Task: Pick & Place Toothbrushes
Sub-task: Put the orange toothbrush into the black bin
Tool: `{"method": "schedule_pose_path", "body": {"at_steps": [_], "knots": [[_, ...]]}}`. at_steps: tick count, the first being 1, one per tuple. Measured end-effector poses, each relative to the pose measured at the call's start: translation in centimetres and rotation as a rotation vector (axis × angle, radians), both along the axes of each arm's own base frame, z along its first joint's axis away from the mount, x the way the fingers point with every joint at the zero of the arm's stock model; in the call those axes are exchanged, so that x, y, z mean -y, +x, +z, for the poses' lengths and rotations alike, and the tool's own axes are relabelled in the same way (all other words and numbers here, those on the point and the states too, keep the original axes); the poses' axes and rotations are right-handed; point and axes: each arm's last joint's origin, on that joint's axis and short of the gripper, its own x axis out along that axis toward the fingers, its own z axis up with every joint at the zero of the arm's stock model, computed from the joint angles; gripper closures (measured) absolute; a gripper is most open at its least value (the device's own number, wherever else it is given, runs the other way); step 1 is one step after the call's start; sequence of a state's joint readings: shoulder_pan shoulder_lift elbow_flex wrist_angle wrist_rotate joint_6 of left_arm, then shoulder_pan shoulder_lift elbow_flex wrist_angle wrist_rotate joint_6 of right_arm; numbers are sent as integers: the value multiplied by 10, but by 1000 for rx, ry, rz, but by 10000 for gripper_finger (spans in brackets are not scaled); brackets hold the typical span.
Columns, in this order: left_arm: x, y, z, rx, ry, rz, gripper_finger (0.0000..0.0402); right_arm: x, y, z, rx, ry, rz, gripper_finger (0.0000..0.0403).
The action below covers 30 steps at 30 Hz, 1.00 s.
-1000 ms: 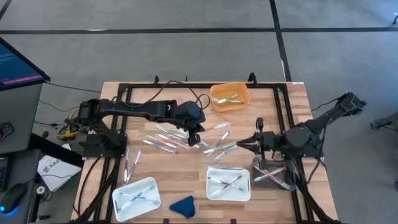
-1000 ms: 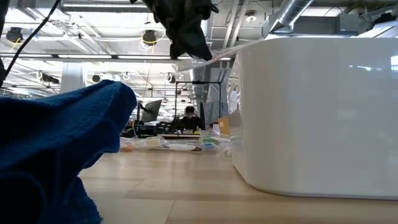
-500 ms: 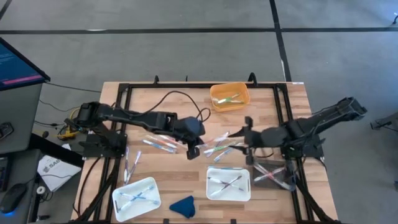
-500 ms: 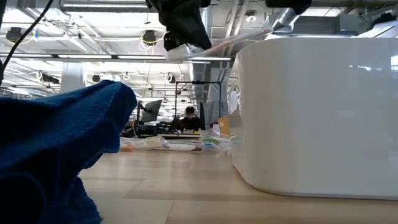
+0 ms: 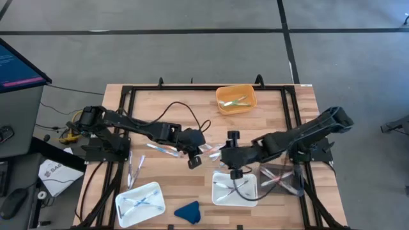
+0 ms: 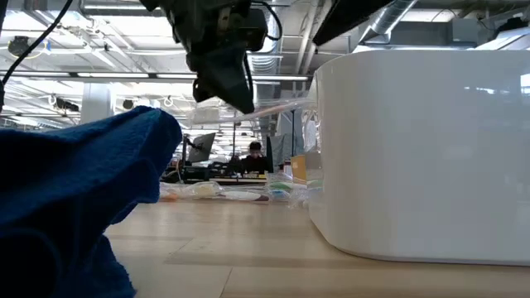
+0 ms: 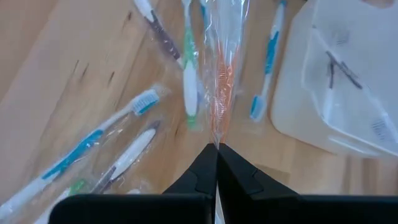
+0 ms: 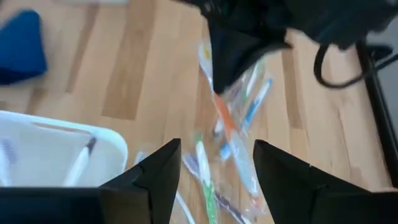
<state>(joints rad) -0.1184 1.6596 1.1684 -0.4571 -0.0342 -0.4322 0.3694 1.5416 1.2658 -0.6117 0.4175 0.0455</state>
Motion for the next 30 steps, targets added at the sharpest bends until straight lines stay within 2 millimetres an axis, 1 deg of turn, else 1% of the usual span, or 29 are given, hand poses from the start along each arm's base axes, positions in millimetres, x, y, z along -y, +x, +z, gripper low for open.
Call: {"method": "schedule_pose_path", "body": {"at_steps": [2,5,7,12,14,16,24,30], "knots": [[5,-1,-3,4,-2,-16,401,0,7,-1,-47,-6,-22,212],[16,-3,-5,12,6,-41,401,-1,16,-1,-58,-3,-35,219],[22,-3,-4,23,13,-55,401,-4,20,-4,-77,-1,-21,224],[35,-3,-2,65,41,-68,401,-7,27,-15,-132,67,37,226],[37,-3,-2,68,42,-72,401,-6,28,-18,-150,69,36,223],[37,-3,-2,69,41,-70,401,-5,31,-14,-140,73,29,219],[38,-2,0,92,38,-79,401,-5,30,-13,-149,76,21,206],[40,1,2,132,31,-90,401,-4,30,-14,-158,73,19,204]]}}
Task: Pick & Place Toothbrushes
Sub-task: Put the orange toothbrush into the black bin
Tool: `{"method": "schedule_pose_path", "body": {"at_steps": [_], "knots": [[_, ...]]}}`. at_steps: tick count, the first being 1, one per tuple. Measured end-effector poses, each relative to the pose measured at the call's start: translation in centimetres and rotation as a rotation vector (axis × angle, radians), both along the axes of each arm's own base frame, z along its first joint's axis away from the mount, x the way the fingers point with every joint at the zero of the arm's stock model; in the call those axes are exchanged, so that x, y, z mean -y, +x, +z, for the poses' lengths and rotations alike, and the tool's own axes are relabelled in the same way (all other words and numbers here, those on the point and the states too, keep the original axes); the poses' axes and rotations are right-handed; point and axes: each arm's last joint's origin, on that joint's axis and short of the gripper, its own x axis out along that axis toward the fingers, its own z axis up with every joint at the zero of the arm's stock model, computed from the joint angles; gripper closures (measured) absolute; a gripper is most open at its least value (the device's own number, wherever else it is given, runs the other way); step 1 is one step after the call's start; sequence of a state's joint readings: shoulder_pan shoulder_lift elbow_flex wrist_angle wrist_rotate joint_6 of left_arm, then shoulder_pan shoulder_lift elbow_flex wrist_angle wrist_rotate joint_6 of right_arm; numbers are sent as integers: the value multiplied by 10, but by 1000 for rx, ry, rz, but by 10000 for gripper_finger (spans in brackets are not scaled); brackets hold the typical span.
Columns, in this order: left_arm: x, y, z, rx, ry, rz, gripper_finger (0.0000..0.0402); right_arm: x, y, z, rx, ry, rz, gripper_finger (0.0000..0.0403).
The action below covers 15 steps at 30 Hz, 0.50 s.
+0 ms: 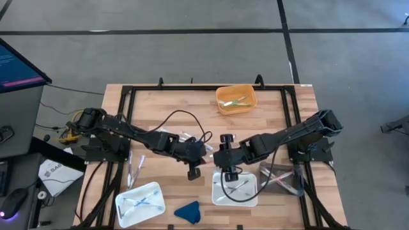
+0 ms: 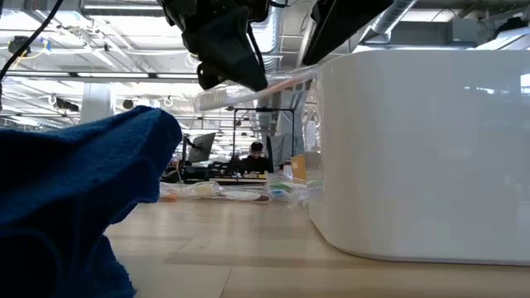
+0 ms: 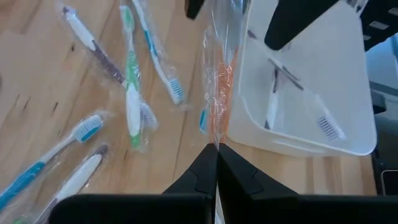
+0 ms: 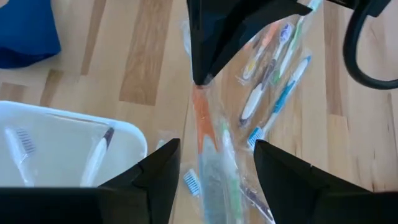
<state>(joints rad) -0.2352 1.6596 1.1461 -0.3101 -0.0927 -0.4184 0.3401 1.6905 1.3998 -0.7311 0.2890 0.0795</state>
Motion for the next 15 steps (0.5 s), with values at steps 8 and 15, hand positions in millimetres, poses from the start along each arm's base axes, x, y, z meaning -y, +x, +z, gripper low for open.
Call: {"method": "schedule_pose_path", "body": {"at_steps": [8,15], "knots": [[4,2,2,28,-33,-34,401,1,-2,-1,-19,-6,0,213],[5,3,4,50,-37,-35,401,1,-3,-2,-31,-10,1,233]]}}
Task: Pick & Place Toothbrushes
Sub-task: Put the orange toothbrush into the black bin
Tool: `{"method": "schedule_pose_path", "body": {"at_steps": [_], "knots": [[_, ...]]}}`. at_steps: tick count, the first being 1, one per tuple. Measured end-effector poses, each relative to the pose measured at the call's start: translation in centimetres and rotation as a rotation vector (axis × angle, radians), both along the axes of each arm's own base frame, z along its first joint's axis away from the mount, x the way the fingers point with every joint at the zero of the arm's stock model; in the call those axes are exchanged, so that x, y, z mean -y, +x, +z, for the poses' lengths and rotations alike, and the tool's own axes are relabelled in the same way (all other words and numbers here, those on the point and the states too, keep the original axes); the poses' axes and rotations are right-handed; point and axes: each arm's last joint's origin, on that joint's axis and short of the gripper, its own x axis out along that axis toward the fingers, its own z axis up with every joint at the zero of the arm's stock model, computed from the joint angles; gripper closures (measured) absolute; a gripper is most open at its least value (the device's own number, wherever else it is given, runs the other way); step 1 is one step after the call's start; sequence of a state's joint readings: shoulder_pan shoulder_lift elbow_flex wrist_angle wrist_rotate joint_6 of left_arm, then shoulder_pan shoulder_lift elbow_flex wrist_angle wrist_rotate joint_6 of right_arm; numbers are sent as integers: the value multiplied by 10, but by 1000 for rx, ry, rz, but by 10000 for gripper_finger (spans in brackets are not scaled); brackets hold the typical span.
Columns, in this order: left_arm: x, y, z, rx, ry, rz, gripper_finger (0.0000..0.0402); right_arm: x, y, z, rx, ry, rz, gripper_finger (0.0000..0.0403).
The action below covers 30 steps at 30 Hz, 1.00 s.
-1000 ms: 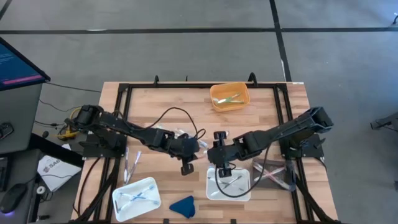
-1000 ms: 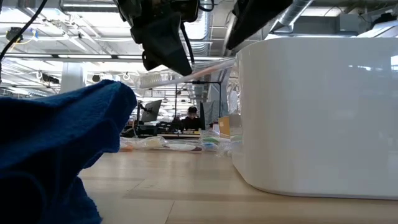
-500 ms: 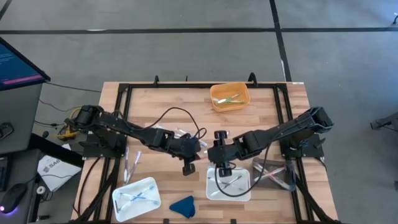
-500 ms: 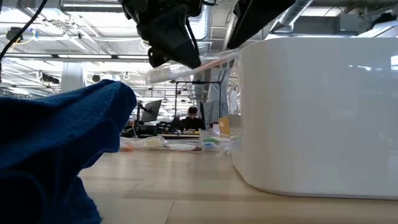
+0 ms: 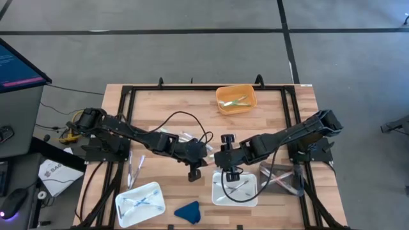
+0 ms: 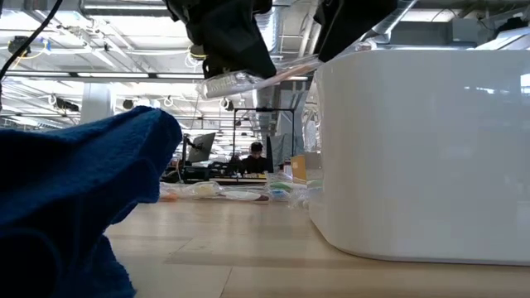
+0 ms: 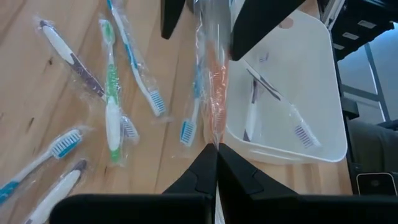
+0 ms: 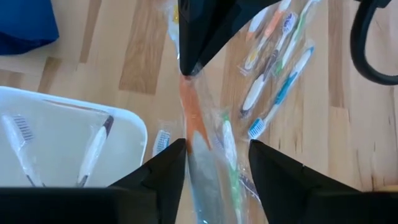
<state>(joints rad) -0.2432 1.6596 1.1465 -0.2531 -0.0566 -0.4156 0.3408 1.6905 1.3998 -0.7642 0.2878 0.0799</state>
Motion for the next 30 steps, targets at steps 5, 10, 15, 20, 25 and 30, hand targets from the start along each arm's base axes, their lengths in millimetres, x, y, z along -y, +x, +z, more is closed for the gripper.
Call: {"method": "schedule_pose_path", "body": {"at_steps": [5,10,15,20,25,30], "knots": [[0,1,1,10,-2,-1,401,0,-1,-1,-14,2,-10,251],[-1,1,1,20,8,-7,401,1,-2,-1,-20,4,-14,267],[-1,2,2,28,7,-4,401,0,-3,-2,-33,3,-9,289],[-1,3,3,36,5,-5,401,-2,-4,-2,-52,34,4,319],[-1,3,3,40,20,-17,402,-2,-5,-3,-59,38,17,357],[-1,3,3,48,22,-20,400,-2,-6,-3,-72,33,18,357]]}}
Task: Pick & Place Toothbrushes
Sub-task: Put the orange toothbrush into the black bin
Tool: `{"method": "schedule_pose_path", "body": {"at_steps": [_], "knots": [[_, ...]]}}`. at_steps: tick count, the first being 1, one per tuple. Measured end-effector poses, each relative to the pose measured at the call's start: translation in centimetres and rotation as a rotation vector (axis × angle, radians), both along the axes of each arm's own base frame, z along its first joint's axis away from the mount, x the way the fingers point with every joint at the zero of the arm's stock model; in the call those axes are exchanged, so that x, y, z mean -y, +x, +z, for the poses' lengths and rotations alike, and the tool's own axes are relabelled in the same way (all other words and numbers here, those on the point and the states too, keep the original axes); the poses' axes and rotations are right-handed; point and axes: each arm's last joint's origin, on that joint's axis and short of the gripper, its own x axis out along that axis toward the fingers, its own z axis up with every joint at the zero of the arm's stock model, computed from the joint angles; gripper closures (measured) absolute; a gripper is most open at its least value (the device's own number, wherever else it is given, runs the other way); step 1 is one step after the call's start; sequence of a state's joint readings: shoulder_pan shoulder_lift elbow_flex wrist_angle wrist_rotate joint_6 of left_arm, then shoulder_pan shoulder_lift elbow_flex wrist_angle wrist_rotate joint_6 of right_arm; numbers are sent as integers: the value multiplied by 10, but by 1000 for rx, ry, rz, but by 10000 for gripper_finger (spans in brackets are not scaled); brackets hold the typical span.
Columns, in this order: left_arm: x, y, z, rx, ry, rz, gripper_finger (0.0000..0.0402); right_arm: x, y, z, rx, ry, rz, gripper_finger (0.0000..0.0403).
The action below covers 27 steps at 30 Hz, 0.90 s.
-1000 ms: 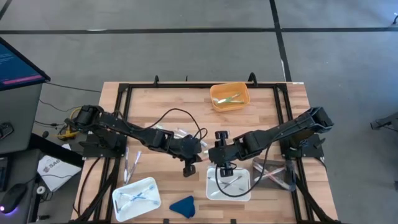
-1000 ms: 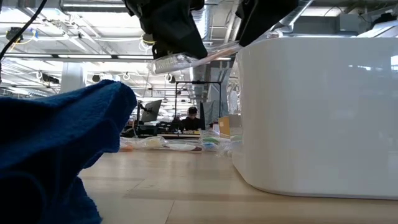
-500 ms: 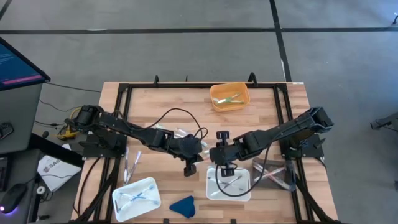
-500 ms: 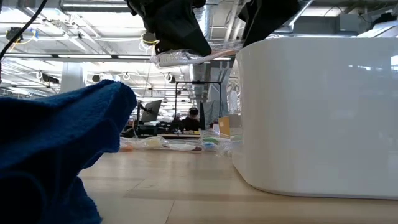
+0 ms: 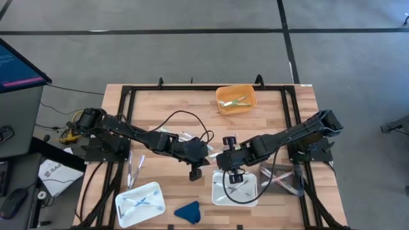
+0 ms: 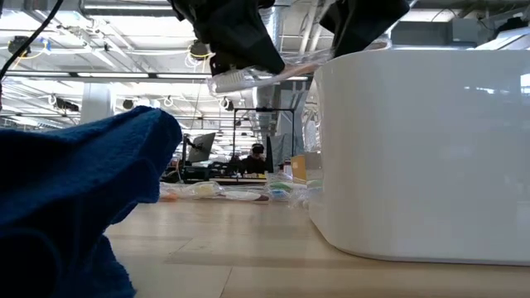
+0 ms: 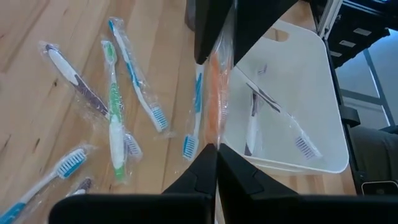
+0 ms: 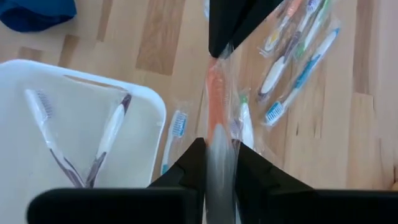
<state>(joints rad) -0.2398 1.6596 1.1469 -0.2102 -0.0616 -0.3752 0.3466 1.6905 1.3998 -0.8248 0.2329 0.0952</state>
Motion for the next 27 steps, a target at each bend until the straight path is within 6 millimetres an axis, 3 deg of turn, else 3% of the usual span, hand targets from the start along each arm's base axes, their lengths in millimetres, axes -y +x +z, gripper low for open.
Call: {"method": "schedule_pose_path", "body": {"at_steps": [5,12,18,23,27], "knots": [[1,-3,9,36,-11,-8,394,-2,-2,-1,-18,-11,10,357],[2,-21,51,202,65,-52,361,-5,-8,-3,-70,-43,48,357],[22,-44,79,320,119,-181,345,-20,-21,1,-80,-48,101,357],[45,-53,84,375,163,-292,344,-45,-49,14,-92,-29,142,357],[55,-55,79,387,175,-336,344,-66,-87,35,-47,-9,150,357]]}}
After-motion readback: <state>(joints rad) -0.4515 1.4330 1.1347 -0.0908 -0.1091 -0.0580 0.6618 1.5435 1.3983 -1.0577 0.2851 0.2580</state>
